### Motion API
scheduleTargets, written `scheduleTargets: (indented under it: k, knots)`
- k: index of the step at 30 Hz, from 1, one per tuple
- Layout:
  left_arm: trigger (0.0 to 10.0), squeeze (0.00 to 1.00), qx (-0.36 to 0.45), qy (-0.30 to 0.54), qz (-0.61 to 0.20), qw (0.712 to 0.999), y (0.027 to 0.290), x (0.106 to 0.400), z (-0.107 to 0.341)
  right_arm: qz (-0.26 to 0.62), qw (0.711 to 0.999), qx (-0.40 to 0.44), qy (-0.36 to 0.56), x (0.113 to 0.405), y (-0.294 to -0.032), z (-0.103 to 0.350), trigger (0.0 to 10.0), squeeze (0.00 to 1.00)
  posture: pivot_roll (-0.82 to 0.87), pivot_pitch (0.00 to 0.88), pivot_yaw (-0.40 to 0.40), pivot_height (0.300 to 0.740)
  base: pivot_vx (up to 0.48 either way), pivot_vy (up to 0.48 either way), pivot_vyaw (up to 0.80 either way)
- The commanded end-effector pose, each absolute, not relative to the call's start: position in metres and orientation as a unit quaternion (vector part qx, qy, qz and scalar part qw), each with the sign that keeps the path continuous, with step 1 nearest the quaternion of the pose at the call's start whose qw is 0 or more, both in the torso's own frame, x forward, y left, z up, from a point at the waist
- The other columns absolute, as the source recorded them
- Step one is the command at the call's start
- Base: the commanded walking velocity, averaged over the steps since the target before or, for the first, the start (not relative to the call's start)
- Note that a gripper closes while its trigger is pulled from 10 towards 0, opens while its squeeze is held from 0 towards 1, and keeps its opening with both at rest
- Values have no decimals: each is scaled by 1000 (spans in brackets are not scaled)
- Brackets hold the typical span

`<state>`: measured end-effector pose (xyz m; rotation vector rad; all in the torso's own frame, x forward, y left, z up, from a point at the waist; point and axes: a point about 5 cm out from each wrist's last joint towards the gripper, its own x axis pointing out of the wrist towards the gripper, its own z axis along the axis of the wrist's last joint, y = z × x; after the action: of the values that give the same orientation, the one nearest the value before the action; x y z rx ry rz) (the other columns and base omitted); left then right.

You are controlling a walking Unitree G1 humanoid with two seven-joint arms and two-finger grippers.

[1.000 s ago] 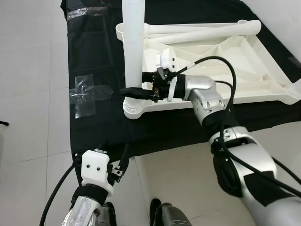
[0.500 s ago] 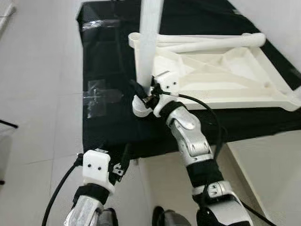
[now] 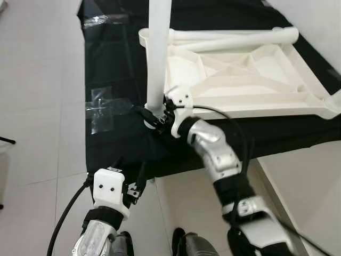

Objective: Building children table

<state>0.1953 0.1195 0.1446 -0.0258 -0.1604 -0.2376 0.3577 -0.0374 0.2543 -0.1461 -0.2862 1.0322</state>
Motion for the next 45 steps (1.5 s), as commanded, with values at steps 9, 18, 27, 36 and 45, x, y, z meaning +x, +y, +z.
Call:
scheduleTargets:
  k: [9,18,27,36,45]
  knots:
    - [10000,0,-11,-62,-120,991,119,192,138,648,738,-100,-158,350,-19,269,10000,0,194,279,-100,740,0,0,0]
    - [10000,0,-11,-60,-123,991,119,191,138,710,679,-114,-144,351,-24,278,0,0,195,283,-103,740,0,0,0]
    - [10000,0,-12,-59,-123,991,120,191,137,702,691,-106,-139,354,-33,266,0,0,183,283,-101,740,0,0,0]
    - [10000,0,-12,-57,-125,990,124,191,137,398,917,-21,10,339,-24,168,0,0,162,297,-103,740,0,0,0]
    - [10000,0,-12,-63,-121,991,123,195,137,322,947,-20,-9,344,-25,180,0,0,167,274,-111,740,0,0,0]
